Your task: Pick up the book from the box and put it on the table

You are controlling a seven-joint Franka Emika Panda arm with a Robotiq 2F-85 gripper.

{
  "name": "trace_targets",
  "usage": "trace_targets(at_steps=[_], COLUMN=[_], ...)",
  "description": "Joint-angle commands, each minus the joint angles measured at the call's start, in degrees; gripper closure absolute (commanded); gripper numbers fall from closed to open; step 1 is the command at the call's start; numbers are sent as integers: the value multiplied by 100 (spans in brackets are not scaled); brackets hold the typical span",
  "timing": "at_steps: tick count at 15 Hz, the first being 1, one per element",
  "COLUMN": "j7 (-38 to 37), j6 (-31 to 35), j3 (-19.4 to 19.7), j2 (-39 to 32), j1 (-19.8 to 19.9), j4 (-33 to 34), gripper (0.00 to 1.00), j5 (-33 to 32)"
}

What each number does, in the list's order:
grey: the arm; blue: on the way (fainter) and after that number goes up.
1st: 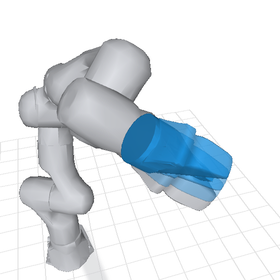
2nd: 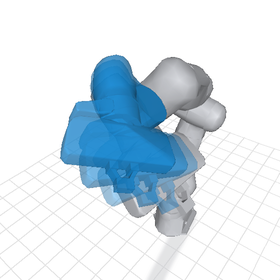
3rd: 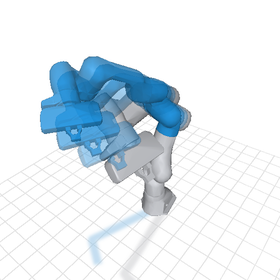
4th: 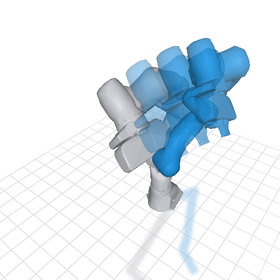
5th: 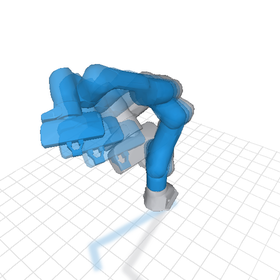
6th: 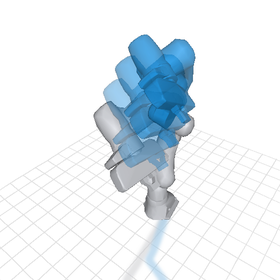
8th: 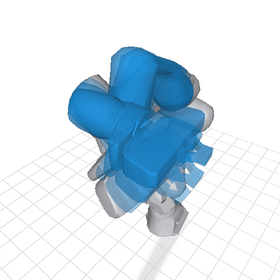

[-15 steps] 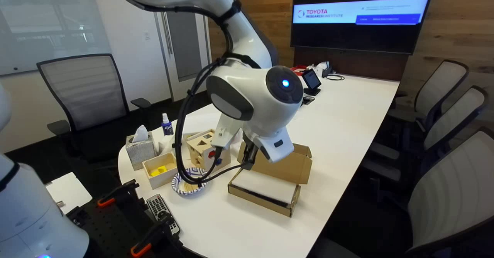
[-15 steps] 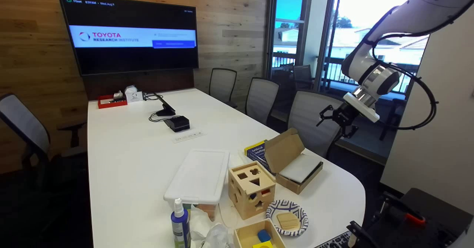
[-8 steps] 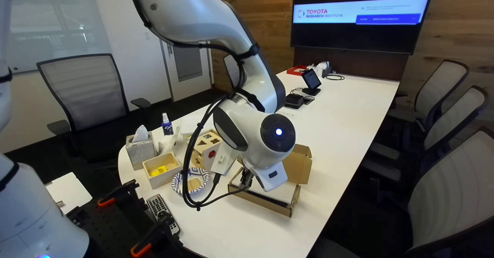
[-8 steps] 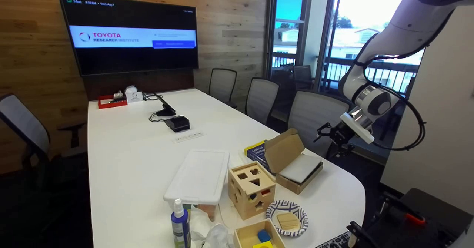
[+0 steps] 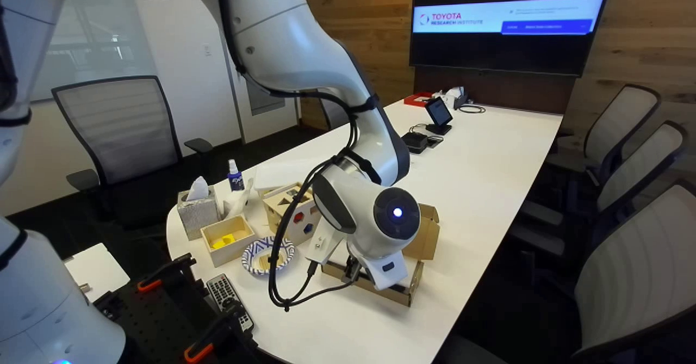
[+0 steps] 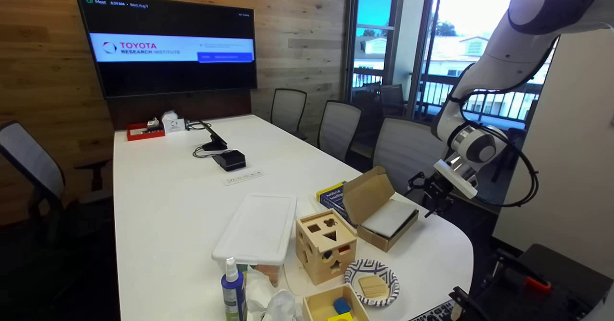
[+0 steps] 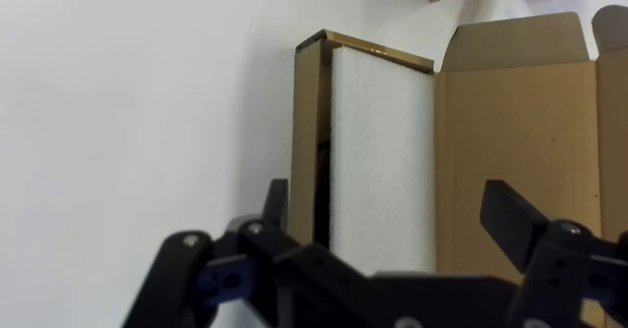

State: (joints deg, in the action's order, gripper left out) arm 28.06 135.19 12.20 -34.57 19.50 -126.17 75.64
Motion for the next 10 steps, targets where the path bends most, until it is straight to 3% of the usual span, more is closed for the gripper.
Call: trace_targets(at_steps=[1, 10], j7=[120, 39], j6=[225, 371], j3=[-55, -151], j2=[-162, -637], j1=[-85, -141], j4=[197, 692], gripper=[0, 0], j5=[229, 168])
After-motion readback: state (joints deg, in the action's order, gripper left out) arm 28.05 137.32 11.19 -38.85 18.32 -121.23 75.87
